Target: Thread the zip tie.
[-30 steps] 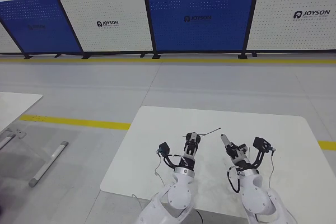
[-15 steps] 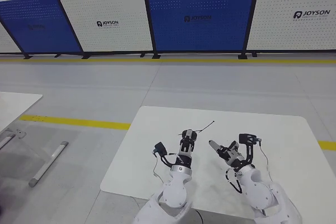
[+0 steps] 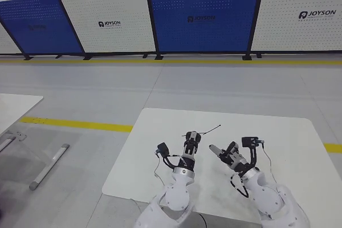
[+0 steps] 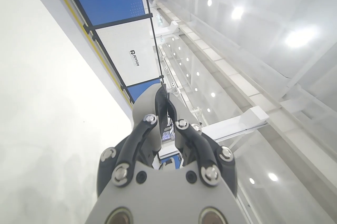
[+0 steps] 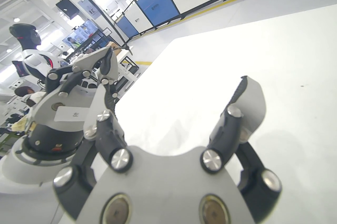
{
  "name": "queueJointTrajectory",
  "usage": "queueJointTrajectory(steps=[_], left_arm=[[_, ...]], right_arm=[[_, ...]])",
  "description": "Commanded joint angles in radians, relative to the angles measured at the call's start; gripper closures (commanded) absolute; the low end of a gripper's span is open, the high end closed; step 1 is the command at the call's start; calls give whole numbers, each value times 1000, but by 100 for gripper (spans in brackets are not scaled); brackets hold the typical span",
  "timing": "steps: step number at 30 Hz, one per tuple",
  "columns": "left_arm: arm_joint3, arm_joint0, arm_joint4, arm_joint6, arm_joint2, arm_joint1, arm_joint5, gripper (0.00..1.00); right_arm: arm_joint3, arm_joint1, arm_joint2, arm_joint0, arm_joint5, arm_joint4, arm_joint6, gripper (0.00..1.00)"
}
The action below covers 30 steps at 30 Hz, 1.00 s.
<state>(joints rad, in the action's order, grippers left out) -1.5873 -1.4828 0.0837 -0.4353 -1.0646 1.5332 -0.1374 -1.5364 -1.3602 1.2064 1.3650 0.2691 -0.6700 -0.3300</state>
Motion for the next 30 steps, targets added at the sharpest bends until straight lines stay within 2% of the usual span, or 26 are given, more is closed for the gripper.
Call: queueJointTrajectory(steps=[1, 4, 7, 10, 19, 24, 25, 26, 27, 29, 30], left_arm=[[0, 0, 0, 0, 0, 0, 0, 100], [0, 0, 0, 3, 0, 0, 0, 100], [-5, -2, -3, 18, 2, 0, 4, 100], [-7, -4, -3, 23, 7, 0, 5, 100], [-7, -4, -4, 24, 8, 0, 5, 100], [-8, -5, 4, 35, 10, -1, 10, 100], [-9, -5, 6, 36, 11, -1, 11, 100], [-10, -5, 9, 35, 11, -1, 11, 100], [-10, -6, 11, 35, 12, -1, 11, 100], [-10, -6, 13, 33, 12, 0, 11, 100], [-9, -5, 14, 31, 12, 0, 12, 100]], right_arm=[[2, 0, 0, 1, -3, 0, 1, 0], [12, -2, -16, 0, -43, -48, 45, 0], [25, -5, -36, -2, -55, -104, 131, 0], [34, -6, -60, -12, -43, -159, 167, 0], [38, -7, -65, -12, -39, -159, 160, 0], [40, -10, -82, -3, -182, -326, 294, 0], [41, -12, -91, 0, -195, -333, 311, 9], [45, -14, -98, 0, -198, -332, 315, 43], [50, -15, -103, -3, -191, -329, 310, 54], [57, -15, -107, -6, -172, -325, 300, 66], [59, -15, -108, -7, -159, -317, 291, 69]])
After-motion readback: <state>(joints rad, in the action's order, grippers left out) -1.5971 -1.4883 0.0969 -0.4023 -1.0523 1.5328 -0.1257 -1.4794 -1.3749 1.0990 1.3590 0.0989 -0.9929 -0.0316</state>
